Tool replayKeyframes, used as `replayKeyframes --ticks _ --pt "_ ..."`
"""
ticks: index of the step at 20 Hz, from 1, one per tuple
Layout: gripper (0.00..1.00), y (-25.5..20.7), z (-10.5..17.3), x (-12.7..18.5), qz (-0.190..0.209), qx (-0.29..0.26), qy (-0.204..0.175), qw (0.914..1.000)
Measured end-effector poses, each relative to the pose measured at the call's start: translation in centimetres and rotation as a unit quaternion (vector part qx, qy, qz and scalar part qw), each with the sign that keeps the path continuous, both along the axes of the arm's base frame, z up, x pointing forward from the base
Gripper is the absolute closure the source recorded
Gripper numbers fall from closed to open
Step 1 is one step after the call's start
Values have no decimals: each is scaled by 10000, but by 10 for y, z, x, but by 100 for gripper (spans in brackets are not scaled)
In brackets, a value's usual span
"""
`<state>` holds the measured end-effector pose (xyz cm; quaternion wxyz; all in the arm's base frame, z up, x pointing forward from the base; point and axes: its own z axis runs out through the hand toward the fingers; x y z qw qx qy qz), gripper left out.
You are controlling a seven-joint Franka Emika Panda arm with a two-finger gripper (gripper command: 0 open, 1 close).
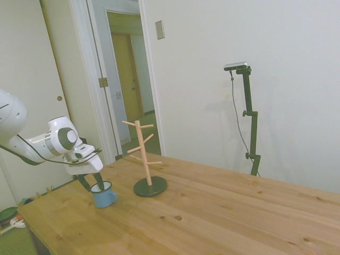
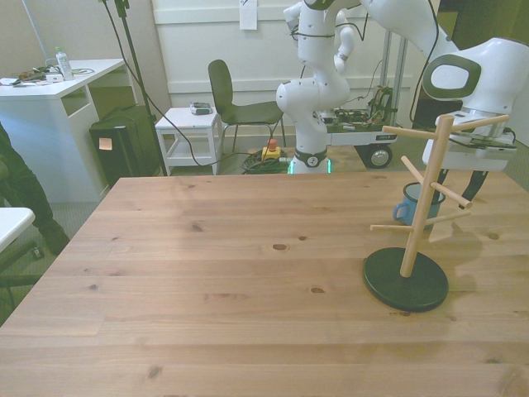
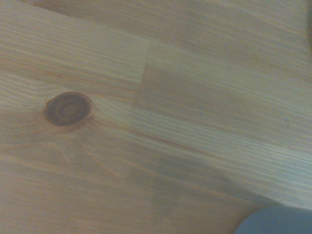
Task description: Hang the mug
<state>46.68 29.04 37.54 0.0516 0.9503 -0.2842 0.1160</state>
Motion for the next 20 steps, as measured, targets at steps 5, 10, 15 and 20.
replayKeyframes --ticks 5,10,15,20 --pt "100 8 -3 -6 40 -9 16 10000" --pt "100 5 -4 -6 9 -15 18 10000" --pt "100 -4 -6 -10 -24 -6 -15 10000" --pt "100 -14 -10 -20 -35 -20 -37 10000"
